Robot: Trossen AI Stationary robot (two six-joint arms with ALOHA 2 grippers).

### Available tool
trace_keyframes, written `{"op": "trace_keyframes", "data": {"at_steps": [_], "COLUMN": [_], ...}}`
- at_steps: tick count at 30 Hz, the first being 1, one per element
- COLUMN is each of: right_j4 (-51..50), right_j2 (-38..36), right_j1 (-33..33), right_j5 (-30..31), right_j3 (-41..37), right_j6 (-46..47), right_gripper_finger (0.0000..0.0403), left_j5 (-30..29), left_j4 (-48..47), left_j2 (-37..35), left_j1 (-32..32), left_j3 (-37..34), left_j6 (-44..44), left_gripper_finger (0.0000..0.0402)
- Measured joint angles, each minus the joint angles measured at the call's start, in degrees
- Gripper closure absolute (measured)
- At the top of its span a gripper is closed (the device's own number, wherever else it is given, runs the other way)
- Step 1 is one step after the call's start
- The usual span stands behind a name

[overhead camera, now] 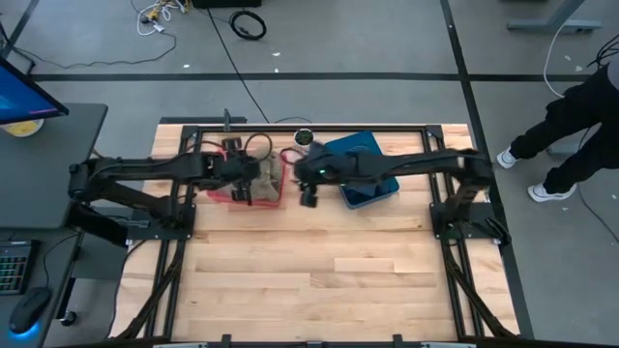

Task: Pick & Place hat
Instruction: Put the brown cap into the red bin

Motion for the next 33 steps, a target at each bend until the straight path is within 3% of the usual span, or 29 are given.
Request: {"op": "trace_keyframes", "data": {"at_steps": [2, 7, 12, 16, 19, 27, 33], "right_j4": [-6.1, -19.2, -27.7, -32.3, -35.3, -36.5, -36.1], "right_j2": [-4.2, -14.0, -21.0, -24.2, -24.7, -24.0, -24.0], "right_j1": [0.6, 2.6, 4.5, 5.9, 7.0, 7.6, 7.6], "right_j5": [4.5, 13.9, 16.3, 17.4, 19.6, 19.9, 20.2], "right_j3": [0.0, 0.0, 0.0, 0.0, 0.0, -1.7, -4.2], "right_j6": [0.8, 6.1, 10.2, 15.4, 17.1, 17.2, 19.6], "right_gripper_finger": [0.0241, 0.031, 0.0393, 0.0384, 0.0386, 0.0394, 0.0396], "left_j5": [0.6, 8.8, 7.8, 7.4, 6.7, 11.0, 11.3], "left_j4": [-0.1, 0.6, 10.4, 15.5, 19.7, 19.1, 17.5], "left_j2": [-1.3, -1.2, 2.1, 5.3, 6.1, 6.5, 5.2], "left_j1": [-1.3, -2.2, -0.4, 2.6, 4.0, 6.0, 6.6], "left_j3": [0.0, -0.7, -6.4, -11.5, -14.2, -20.3, -20.3], "left_j6": [-5.9, -24.5, -27.5, -29.4, -30.1, -16.7, -17.0], "left_gripper_finger": [0.0233, 0.0275, 0.0334, 0.0391, 0.0395, 0.0398, 0.0398]}}
